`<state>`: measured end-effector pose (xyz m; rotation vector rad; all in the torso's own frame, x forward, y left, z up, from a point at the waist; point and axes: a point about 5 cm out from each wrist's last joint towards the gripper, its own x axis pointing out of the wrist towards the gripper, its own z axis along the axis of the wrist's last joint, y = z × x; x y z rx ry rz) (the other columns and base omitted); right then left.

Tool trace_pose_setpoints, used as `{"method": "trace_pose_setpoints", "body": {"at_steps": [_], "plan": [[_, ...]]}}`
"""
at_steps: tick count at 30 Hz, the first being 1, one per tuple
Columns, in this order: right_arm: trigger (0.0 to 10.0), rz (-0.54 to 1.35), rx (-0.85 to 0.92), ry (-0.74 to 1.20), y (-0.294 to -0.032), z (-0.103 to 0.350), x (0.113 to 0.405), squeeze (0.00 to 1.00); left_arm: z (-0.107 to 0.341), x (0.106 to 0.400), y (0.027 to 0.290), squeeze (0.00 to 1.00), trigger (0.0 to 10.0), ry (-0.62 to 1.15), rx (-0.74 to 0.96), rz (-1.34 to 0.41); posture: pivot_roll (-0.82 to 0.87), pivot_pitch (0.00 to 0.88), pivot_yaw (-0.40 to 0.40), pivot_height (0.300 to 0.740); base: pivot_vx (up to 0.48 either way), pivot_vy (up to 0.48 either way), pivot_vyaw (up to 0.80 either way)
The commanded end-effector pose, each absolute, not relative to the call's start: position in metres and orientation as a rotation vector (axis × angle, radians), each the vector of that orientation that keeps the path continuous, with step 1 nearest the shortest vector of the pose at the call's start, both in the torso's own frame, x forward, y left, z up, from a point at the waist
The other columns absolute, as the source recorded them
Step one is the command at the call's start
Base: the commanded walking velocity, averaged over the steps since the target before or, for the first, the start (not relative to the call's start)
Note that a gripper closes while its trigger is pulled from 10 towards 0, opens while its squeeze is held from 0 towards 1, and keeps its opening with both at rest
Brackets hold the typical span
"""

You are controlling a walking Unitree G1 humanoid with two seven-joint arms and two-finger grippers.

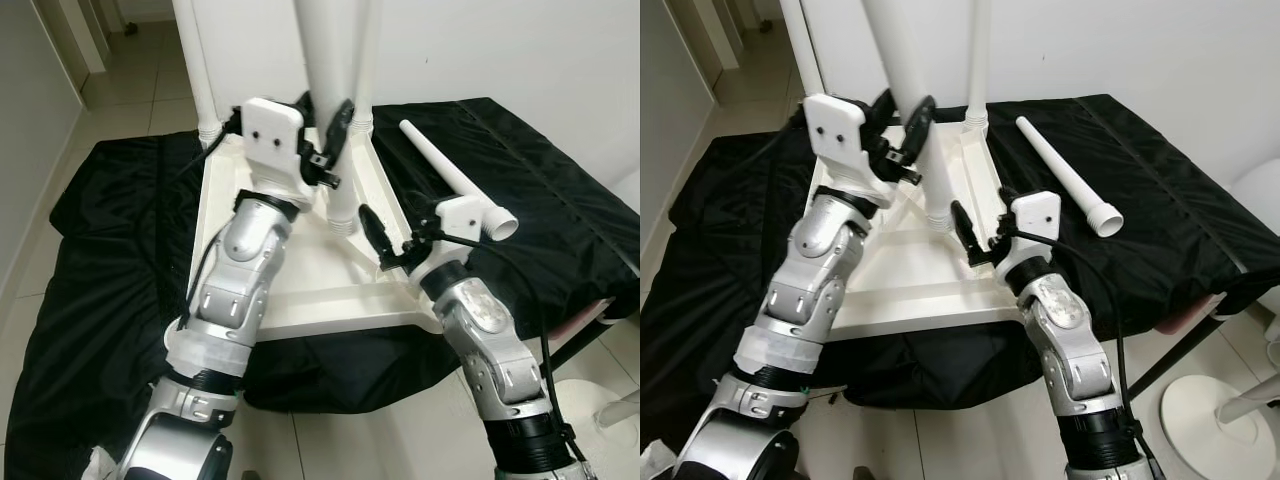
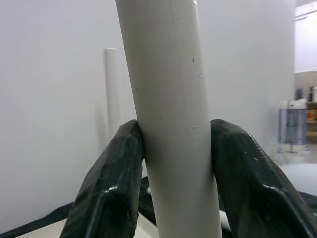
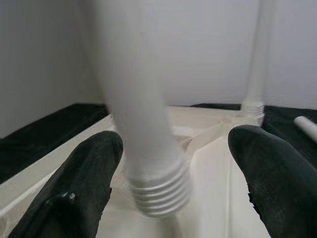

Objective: Building children table

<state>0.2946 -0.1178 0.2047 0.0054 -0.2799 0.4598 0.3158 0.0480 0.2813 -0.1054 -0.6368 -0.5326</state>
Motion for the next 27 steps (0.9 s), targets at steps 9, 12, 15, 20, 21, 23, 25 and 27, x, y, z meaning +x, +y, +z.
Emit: {"method": "trace_pose_setpoints", "body": {"at_steps": [9, 12, 15, 20, 21, 23, 25, 27], "plan": [[10.0, 0.485, -0.067, -0.248, -0.115, 0.208, 0.313, 0.0, 0.292, 0.303, 0.035, 0.0, 10.0, -0.689, -0.099, -0.634, -0.02, 0.028, 0.018, 0.74, 0.0, 0.0, 0.0], [10.0, 0.462, -0.079, -0.251, -0.115, 0.212, 0.321, 0.0, 0.295, 0.301, 0.034, 0.0, 10.0, -0.694, -0.107, -0.653, -0.02, 0.035, 0.026, 0.74, 0.0, 0.0, 0.0], [10.0, 0.445, -0.093, -0.263, -0.116, 0.218, 0.328, 0.0, 0.298, 0.299, 0.031, 0.0, 10.0, -0.702, -0.106, -0.672, -0.02, 0.034, 0.03, 0.74, 0.0, 0.0, 0.0], [10.0, 0.441, -0.131, -0.286, -0.115, 0.226, 0.337, 0.0, 0.298, 0.298, 0.028, 0.0, 10.0, -0.704, -0.101, -0.691, -0.03, 0.035, 0.039, 0.74, 0.0, 0.0, 0.0], [10.0, 0.441, -0.131, -0.286, -0.115, 0.226, 0.337, 0.0, 0.298, 0.298, 0.028, 0.0, 10.0, -0.704, -0.101, -0.691, -0.03, 0.035, 0.039, 0.74, 0.0, 0.0, 0.0], [10.0, 0.444, -0.141, -0.29, -0.114, 0.229, 0.339, 0.0, 0.298, 0.297, 0.028, 0.0, 10.0, -0.703, -0.1, -0.697, -0.03, 0.034, 0.04, 0.74, 0.0, 0.0, 0.0], [10.0, 0.449, -0.163, -0.294, -0.112, 0.23, 0.341, 0.0, 0.297, 0.297, 0.026, 0.0, 10.0, -0.702, -0.099, -0.703, -0.03, 0.032, 0.042, 0.74, 0.0, 0.0, 0.0], [10.0, 0.479, -0.226, -0.292, -0.107, 0.232, 0.346, 0.0, 0.297, 0.295, 0.022, 0.0, 10.0, -0.7, -0.1, -0.728, -0.03, 0.032, 0.042, 0.74, 0.0, 0.0, 0.0]]}}
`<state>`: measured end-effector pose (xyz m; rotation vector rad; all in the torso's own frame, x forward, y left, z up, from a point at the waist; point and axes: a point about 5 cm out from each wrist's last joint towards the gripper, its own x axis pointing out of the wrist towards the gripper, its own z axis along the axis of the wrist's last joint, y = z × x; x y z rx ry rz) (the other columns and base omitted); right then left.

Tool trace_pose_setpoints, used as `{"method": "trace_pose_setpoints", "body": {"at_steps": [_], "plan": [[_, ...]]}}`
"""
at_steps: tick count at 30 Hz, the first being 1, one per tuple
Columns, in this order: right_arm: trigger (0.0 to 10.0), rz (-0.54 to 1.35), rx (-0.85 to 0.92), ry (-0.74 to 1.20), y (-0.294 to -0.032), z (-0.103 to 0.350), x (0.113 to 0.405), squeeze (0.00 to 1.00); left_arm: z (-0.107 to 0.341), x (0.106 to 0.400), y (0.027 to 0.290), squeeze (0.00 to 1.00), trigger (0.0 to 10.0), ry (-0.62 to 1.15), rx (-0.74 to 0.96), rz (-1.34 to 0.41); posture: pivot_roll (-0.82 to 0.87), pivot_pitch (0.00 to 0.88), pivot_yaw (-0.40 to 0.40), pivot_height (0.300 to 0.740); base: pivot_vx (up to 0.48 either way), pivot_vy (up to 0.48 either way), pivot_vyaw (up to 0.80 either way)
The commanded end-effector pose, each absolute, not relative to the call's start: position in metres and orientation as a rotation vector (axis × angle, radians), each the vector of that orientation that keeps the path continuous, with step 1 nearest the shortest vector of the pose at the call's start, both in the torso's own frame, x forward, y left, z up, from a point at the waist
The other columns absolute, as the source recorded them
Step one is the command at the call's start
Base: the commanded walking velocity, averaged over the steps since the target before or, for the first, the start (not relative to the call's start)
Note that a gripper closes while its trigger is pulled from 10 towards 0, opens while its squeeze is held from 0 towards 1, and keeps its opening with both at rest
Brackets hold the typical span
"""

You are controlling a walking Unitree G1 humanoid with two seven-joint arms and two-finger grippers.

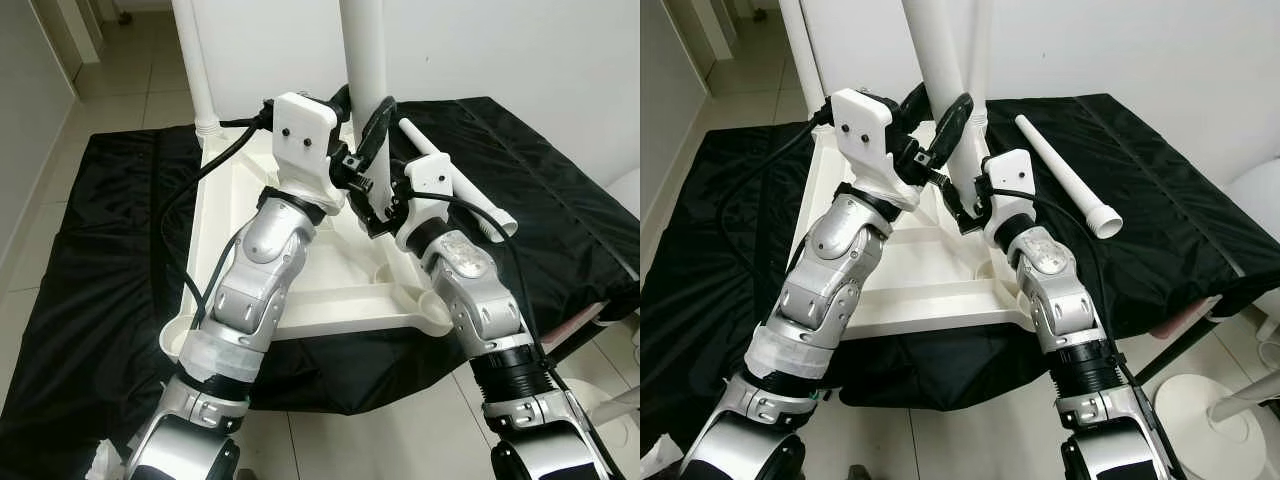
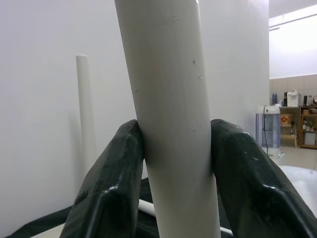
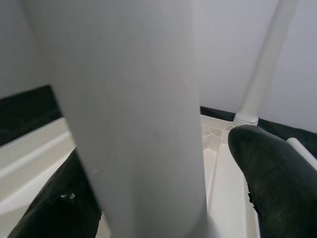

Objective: Building children table

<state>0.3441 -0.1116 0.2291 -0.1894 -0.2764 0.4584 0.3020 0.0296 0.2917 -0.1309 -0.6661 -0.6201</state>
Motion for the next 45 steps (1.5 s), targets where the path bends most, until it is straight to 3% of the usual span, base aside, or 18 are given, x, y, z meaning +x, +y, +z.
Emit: {"method": "trace_pose_setpoints", "body": {"at_steps": [1, 4, 5, 6, 20, 21, 23, 24, 33, 34, 35, 45], "plan": [[10.0, 0.491, -0.246, -0.289, -0.106, 0.232, 0.346, 0.0, 0.297, 0.294, 0.02, 0.0, 10.0, -0.699, -0.101, -0.735, -0.03, 0.032, 0.042, 0.74, 0.0, 0.0, 0.0], [10.0, 0.5, -0.259, -0.278, -0.104, 0.23, 0.348, 0.0, 0.297, 0.293, 0.019, 0.0, 10.0, -0.698, -0.104, -0.744, -0.03, 0.032, 0.042, 0.74, 0.0, 0.0, 0.0], [4.2, 0.504, -0.262, -0.273, -0.104, 0.229, 0.348, 0.0, 0.297, 0.292, 0.018, 0.0, 10.0, -0.698, -0.106, -0.748, -0.03, 0.032, 0.042, 0.74, 0.0, 0.0, 0.0], [0.0, 0.506, -0.267, -0.262, -0.104, 0.226, 0.348, 0.0, 0.298, 0.292, 0.017, 0.0, 10.0, -0.698, -0.109, -0.753, -0.03, 0.032, 0.042, 0.74, 0.0, 0.0, 0.0], [0.0, 0.481, -0.25, -0.238, -0.105, 0.22, 0.352, 0.0, 0.3, 0.291, 0.014, 0.0, 10.0, -0.7, -0.12, -0.774, -0.05, 0.026, 0.053, 0.74, 0.0, 0.0, 0.0], [3.8, 0.477, -0.244, -0.235, -0.105, 0.22, 0.352, 0.0, 0.3, 0.291, 0.014, 0.0, 10.0, -0.701, -0.118, -0.774, -0.05, 0.026, 0.052, 0.74, 0.0, 0.0, 0.0], [3.8, 0.471, -0.237, -0.232, -0.105, 0.22, 0.353, 0.0, 0.3, 0.291, 0.013, 0.0, 10.0, -0.702, -0.115, -0.774, -0.05, 0.026, 0.052, 0.74, 0.0, 0.0, 0.0], [10.0, 0.457, -0.167, -0.24, -0.103, 0.221, 0.351, 0.0, 0.299, 0.29, 0.014, 1.0, 10.0, -0.693, -0.141, -0.801, -0.05, 0.023, 0.049, 0.74, 0.0, 0.0, 0.0], [10.0, 0.351, 0.031, -0.255, -0.108, 0.225, 0.352, 0.0, 0.298, 0.291, 0.015, 1.0, 10.0, -0.644, -0.223, -0.843, -0.04, 0.021, 0.047, 0.74, 0.0, 0.0, 0.0], [10.0, 0.33, 0.045, -0.254, -0.111, 0.225, 0.353, 0.0, 0.299, 0.292, 0.015, 0.36, 10.0, -0.635, -0.235, -0.842, -0.04, 0.021, 0.047, 0.74, 0.0, 0.0, 0.0], [10.0, 0.314, 0.058, -0.253, -0.113, 0.225, 0.353, 0.0, 0.3, 0.293, 0.016, 0.0, 10.0, -0.634, -0.245, -0.838, -0.04, 0.021, 0.047, 0.74, 0.0, 0.0, 0.0], [10.0, 0.136, 0.135, -0.27, -0.139, 0.226, 0.355, 0.0, 0.31, 0.317, 0.036, 0.0, 10.0, -0.592, -0.38, -0.736, -0.05, 0.011, 0.045, 0.74, 0.0, 0.0, 0.0]]}}
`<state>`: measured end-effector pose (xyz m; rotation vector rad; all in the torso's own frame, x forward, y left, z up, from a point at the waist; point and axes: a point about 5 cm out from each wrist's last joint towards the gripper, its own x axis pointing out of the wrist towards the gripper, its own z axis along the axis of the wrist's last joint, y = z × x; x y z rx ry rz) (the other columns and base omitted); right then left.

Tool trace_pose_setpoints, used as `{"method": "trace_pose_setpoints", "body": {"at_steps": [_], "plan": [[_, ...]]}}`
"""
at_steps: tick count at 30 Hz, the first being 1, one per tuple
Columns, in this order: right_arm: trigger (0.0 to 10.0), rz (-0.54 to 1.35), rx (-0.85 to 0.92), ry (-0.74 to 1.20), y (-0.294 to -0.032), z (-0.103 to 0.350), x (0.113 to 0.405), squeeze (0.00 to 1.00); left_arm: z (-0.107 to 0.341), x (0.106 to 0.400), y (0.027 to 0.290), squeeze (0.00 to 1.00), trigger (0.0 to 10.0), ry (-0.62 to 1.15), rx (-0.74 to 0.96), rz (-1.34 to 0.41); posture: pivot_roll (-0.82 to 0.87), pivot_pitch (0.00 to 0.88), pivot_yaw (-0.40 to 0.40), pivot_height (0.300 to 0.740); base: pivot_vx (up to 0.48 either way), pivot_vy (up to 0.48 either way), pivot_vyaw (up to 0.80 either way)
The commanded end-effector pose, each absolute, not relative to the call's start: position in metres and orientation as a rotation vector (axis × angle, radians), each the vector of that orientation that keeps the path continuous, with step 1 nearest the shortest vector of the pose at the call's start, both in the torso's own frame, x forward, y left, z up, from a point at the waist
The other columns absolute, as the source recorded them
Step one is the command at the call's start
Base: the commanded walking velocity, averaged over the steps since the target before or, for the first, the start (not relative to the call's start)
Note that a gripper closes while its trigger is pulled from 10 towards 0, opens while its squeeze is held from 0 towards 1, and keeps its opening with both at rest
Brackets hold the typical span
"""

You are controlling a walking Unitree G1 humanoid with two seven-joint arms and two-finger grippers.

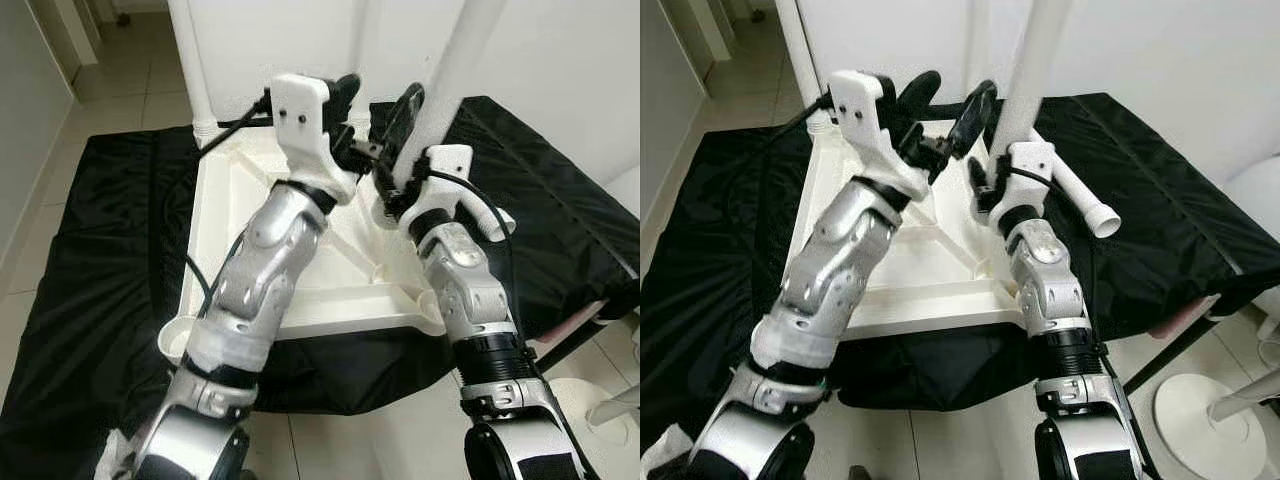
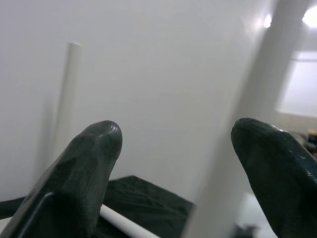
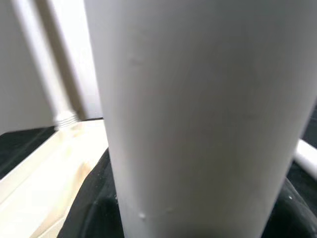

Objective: Building children table

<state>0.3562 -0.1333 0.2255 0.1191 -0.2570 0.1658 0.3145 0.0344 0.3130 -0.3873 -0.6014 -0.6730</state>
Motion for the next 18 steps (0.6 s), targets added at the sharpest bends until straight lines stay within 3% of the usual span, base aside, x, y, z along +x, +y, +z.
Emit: {"method": "trace_pose_setpoints", "body": {"at_steps": [1, 10, 18], "plan": [[10.0, 0.123, 0.141, -0.269, -0.141, 0.225, 0.354, 0.0, 0.31, 0.32, 0.038, 0.0, 10.0, -0.583, -0.393, -0.721, -0.05, 0.011, 0.045, 0.74, 0.0, 0.0, 0.0], [10.0, -0.042, 0.145, -0.352, -0.172, 0.221, 0.336, 0.0, 0.283, 0.353, 0.064, 0.0, 10.0, -0.445, -0.346, -0.464, -0.08, 0.001, 0.046, 0.74, 0.0, 0.0, 0.0], [10.0, -0.119, 0.167, -0.372, -0.181, 0.212, 0.32, 0.0, 0.24, 0.353, 0.07, 0.0, 10.0, -0.312, -0.202, -0.446, -0.08, 0.0, 0.039, 0.74, 0.0, 0.0, 0.0]]}}
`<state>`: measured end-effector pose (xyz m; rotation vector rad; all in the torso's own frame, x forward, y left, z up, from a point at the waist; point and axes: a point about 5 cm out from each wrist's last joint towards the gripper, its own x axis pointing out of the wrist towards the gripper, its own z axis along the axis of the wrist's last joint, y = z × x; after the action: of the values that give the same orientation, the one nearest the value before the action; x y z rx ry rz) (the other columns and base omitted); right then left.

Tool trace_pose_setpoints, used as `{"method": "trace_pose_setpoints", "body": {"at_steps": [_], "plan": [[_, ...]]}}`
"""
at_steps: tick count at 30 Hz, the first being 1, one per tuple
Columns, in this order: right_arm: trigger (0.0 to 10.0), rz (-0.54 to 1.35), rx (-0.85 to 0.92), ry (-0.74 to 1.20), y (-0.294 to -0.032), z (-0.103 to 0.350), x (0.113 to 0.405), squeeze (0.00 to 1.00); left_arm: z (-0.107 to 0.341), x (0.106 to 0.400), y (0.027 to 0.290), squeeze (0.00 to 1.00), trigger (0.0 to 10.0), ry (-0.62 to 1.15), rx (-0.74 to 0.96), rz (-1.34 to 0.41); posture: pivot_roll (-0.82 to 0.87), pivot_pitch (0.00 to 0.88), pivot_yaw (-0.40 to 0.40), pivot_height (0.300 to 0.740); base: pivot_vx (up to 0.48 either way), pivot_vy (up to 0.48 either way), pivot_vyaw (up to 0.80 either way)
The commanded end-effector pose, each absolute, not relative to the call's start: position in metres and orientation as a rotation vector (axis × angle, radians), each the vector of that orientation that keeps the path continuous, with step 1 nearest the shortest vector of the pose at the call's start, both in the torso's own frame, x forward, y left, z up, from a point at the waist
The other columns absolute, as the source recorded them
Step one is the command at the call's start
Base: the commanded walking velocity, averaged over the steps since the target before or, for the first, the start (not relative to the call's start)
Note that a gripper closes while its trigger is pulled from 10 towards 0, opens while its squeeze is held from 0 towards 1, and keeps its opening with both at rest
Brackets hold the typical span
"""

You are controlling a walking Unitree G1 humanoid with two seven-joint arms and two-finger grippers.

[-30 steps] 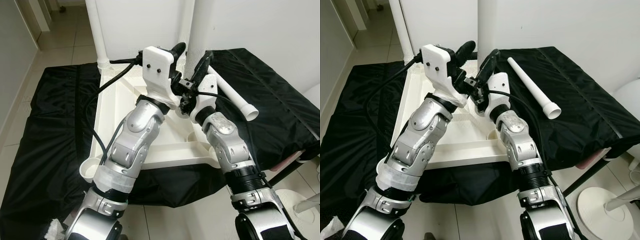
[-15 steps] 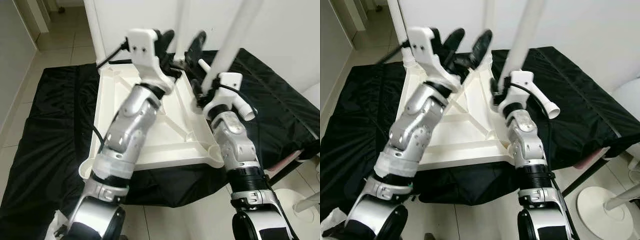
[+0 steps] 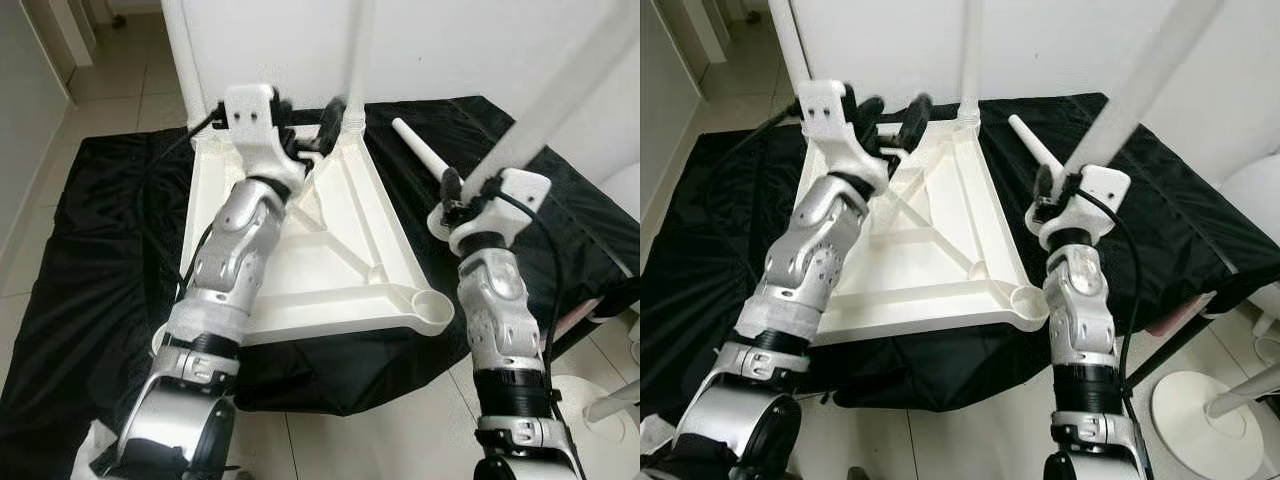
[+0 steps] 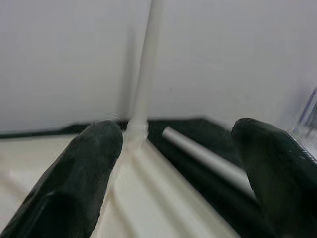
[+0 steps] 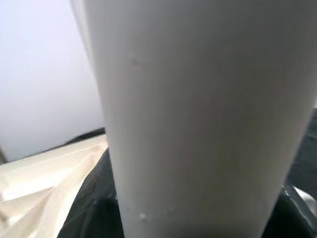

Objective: Building children table

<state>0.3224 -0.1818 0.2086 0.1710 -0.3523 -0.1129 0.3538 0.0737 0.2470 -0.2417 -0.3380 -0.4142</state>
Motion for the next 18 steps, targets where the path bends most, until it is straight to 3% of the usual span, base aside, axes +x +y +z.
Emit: {"method": "trace_pose_setpoints", "body": {"at_steps": [1, 10, 13, 18], "plan": [[10.0, -0.119, 0.167, -0.372, -0.181, 0.212, 0.32, 0.0, 0.24, 0.353, 0.07, 0.0, 10.0, -0.312, -0.202, -0.446, -0.08, 0.0, 0.039, 0.74, 0.0, 0.0, 0.0], [10.0, -0.049, 0.127, -0.342, -0.17, 0.203, 0.312, 0.0, 0.221, 0.331, 0.06, 0.0, 10.0, -0.333, -0.091, -0.636, -0.07, 0.0, 0.032, 0.74, 0.0, 0.0, 0.0], [10.0, 0.013, 0.096, -0.302, -0.161, 0.192, 0.307, 0.0, 0.205, 0.311, 0.055, 0.0, 10.0, -0.327, 0.021, -0.815, -0.05, 0.0, 0.019, 0.74, 0.0, 0.0, 0.0], [10.0, 0.073, 0.028, -0.268, -0.153, 0.182, 0.303, 0.0, 0.186, 0.295, 0.053, 0.0, 10.0, -0.28, 0.112, -0.938, -0.05, 0.0, 0.019, 0.74, 0.0, 0.0, 0.0]]}}
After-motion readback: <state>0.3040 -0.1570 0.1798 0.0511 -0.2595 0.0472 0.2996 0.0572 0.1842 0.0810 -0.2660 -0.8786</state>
